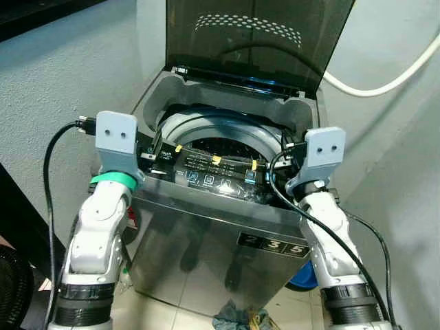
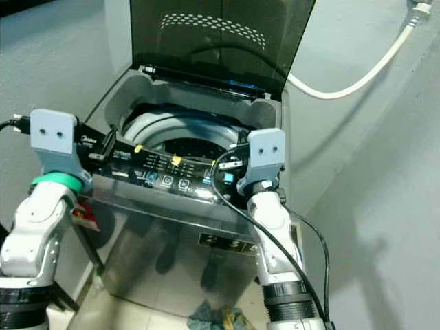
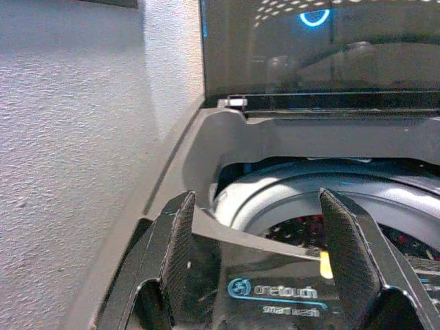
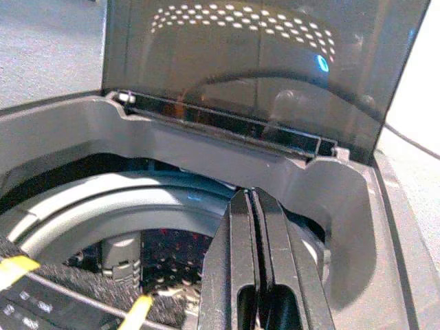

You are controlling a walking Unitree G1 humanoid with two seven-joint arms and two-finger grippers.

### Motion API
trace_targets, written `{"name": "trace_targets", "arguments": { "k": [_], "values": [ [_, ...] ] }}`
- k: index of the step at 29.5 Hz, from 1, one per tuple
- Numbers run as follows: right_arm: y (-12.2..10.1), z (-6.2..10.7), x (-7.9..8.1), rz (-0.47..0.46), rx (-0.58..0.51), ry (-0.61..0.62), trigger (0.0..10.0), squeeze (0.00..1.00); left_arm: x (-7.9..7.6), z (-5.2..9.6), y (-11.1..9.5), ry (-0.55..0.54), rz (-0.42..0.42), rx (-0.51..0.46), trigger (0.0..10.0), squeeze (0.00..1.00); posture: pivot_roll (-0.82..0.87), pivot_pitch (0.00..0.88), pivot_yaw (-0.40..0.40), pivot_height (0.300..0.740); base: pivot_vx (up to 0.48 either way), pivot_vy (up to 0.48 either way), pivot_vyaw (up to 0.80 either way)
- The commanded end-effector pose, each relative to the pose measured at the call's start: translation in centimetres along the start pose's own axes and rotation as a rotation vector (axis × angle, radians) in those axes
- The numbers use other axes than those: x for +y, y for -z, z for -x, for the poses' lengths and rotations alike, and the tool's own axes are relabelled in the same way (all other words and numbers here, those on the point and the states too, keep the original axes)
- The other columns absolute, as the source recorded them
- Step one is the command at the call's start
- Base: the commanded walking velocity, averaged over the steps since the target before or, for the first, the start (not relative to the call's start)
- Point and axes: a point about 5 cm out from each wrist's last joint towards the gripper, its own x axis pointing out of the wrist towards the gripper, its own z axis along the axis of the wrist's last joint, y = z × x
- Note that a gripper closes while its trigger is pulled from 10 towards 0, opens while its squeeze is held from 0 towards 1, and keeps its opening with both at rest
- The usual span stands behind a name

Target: Clothes washing

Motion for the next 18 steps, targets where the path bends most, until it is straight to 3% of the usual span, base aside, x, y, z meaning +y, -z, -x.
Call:
{"name": "trace_targets", "arguments": {
  "k": [1, 18],
  "values": [
    [-0.1, 0.2, -0.3, 0.000, 0.002, 0.018, 10.0, 0.00, -0.5, -0.1, 0.3, 0.011, 0.016, 0.017, 10.0, 0.00, 0.12, 0.000, -0.035, 0.740, 0.000, 0.000, 0.00],
    [-0.4, 0.0, -0.1, -0.015, -0.011, 0.024, 10.0, 0.00, -1.5, -0.7, 0.3, 0.027, 0.049, 0.002, 10.0, 0.00, 0.11, 0.000, -0.035, 0.740, 0.000, 0.000, 0.00]
  ]
}}
